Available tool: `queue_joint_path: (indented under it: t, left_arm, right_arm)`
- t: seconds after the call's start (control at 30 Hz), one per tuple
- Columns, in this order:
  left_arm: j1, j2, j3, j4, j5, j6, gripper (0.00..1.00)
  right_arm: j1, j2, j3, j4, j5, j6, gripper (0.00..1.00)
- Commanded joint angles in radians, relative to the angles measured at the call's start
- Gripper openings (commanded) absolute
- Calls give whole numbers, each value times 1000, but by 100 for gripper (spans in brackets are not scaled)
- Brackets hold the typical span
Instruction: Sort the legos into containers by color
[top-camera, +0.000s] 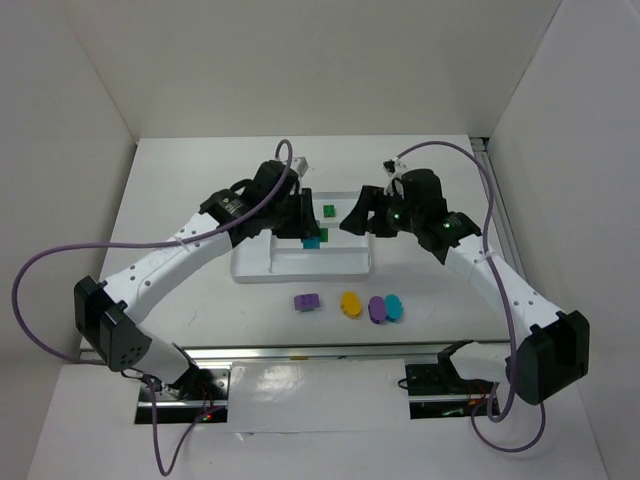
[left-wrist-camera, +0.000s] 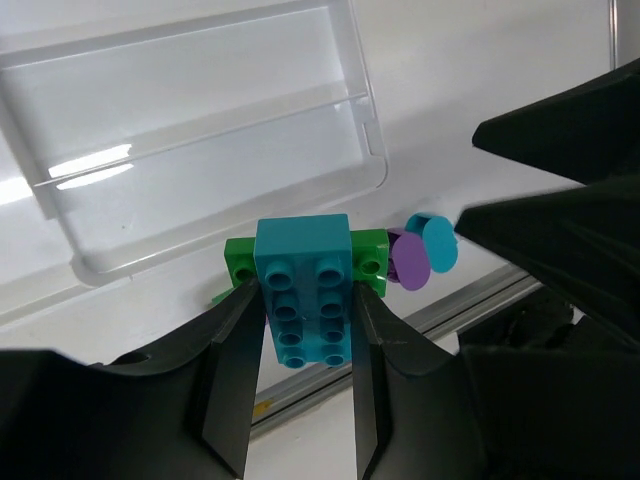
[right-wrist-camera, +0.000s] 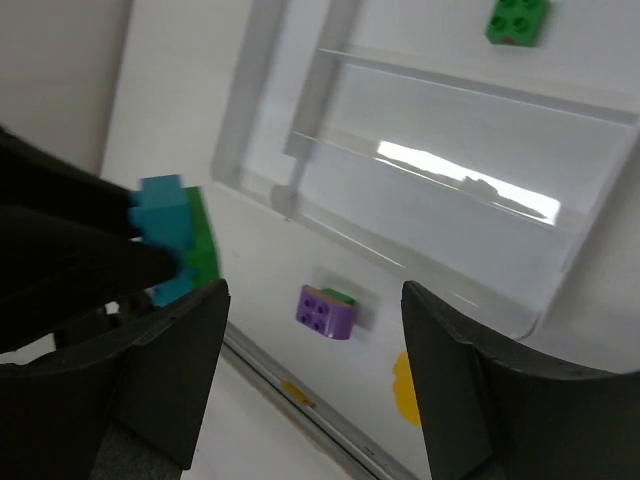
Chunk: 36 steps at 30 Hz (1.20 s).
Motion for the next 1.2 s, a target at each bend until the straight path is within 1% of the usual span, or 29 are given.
queue_joint_path:
  t: [0.0, 0.03, 0.07, 0.13, 0.17, 0.37, 0.4, 0.43, 0.47, 0.53, 0.57, 0.8, 0.83, 0.9, 0.97, 1.03, 1.17]
  left_arm:
    - [10, 17, 17, 66, 84, 100, 0]
    - [21, 26, 17, 66, 107, 91, 0]
    - [21, 26, 17, 66, 122, 82, 0]
    - [30, 26, 17, 76, 122, 82, 0]
    - [30, 26, 17, 76, 122, 73, 0]
    - [50, 37, 35, 99, 159, 64, 0]
    - [50, 48, 36, 99, 159, 64, 0]
    - [50, 48, 36, 99, 159, 64, 0]
    - [50, 48, 36, 99, 168, 64, 0]
    - [50, 48, 36, 99, 168, 64, 0]
    - [50, 48, 36, 99, 168, 64, 0]
    - [50, 28, 16, 99, 168, 63, 0]
    - [50, 28, 16, 99, 168, 64, 0]
    - [50, 28, 16, 99, 177, 64, 0]
    - [50, 28, 16, 99, 178, 64, 0]
    - [50, 19, 6, 99, 187, 64, 0]
    - [50, 19, -13, 109, 196, 64, 0]
  right_arm:
    - [-4, -45, -15, 163, -197, 46, 77]
    - [-4, -45, -15, 182, -223, 46, 77]
    - [-4, -33, -27, 214, -245, 58, 73]
    - [-4, -33, -37, 225, -276, 58, 71]
    - [-4, -21, -37, 225, -276, 49, 68]
    - [16, -10, -37, 201, -285, 12, 68]
    - [16, -10, -37, 201, -285, 12, 66]
    - [16, -10, -37, 201, -296, 12, 66]
    - [26, -1, -37, 210, -296, 12, 64]
    - [37, 12, -37, 220, -296, 23, 64]
    - [37, 12, -37, 220, -296, 23, 62]
    - [47, 47, -49, 270, -306, 37, 61]
    - [47, 47, -49, 270, -306, 28, 57]
    - [47, 56, -49, 270, -296, 28, 56]
    - [47, 56, -49, 270, -296, 28, 48]
    - [47, 65, -49, 270, -296, 28, 46]
    - [47, 75, -49, 279, -296, 28, 46]
